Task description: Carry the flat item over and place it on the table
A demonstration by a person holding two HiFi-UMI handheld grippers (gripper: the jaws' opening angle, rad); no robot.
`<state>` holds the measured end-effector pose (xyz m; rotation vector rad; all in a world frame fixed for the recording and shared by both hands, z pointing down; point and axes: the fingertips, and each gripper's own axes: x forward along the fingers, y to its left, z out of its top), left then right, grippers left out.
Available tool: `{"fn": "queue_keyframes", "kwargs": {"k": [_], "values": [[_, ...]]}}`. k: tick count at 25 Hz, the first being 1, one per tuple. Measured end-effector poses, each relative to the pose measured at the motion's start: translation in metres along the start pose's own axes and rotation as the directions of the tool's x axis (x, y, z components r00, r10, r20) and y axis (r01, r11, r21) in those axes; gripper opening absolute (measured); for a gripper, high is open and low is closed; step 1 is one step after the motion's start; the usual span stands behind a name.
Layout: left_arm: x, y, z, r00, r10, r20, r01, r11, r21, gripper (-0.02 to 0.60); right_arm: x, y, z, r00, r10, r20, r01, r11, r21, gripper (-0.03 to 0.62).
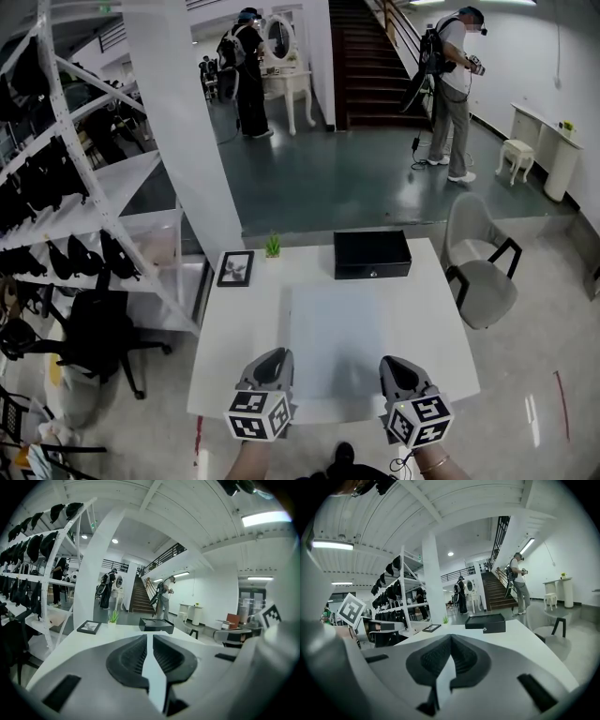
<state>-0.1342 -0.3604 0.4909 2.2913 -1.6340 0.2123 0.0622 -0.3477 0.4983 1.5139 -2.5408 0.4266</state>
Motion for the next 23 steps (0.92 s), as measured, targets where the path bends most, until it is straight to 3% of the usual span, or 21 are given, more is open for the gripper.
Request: {"fn": "queue_keyframes", "kwargs": {"k": [23], "values": [[0.0053,0.003,-0.0054,0.999,0.013,-0.032,-0.013,1.0,-0.01,0.041,0.0009,-0.0078,-0.009,0.999,-0.017,-0.028,0.017,1.0,0.0,0.0]]}}
